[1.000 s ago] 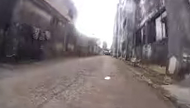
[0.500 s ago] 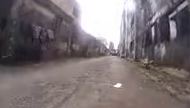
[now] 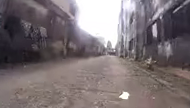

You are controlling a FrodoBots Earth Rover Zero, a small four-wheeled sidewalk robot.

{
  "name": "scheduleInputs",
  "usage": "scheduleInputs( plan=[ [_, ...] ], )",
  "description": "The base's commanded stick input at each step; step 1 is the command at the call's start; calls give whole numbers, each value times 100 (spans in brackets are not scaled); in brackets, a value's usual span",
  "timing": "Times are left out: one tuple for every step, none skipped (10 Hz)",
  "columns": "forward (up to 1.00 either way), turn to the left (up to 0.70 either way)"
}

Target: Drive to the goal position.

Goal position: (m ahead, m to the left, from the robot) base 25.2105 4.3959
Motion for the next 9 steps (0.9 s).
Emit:
scheduleInputs(
  plan=[
    [100, -33],
    [100, 7],
    [100, 7],
    [100, 7],
    [100, 7],
    [100, 7],
    [100, 7],
    [100, 7],
    [100, 7]
  ],
)
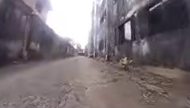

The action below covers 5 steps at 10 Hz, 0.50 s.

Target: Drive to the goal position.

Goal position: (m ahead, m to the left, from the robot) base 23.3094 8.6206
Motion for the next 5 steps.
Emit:
scheduleInputs(
  plan=[
    [100, 7],
    [100, 7],
    [100, 7],
    [100, 7],
    [100, 7]
  ],
)
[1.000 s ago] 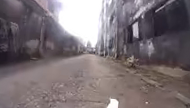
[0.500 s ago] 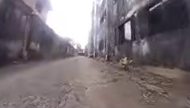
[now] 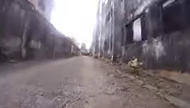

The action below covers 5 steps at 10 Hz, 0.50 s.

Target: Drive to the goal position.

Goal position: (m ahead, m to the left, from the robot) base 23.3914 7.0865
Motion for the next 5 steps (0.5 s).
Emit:
scheduleInputs(
  plan=[
    [100, 7],
    [100, 7],
    [100, 7],
    [100, 7],
    [100, 7]
  ],
)
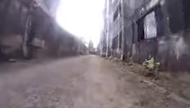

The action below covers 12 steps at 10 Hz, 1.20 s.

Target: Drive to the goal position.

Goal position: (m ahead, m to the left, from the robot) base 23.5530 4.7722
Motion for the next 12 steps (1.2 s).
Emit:
scheduleInputs(
  plan=[
    [100, 7],
    [100, 7],
    [100, 7],
    [100, 7],
    [100, 7],
    [100, 7],
    [100, -17],
    [100, -33],
    [100, -33],
    [100, -17],
    [100, 6],
    [100, 7]
  ],
)
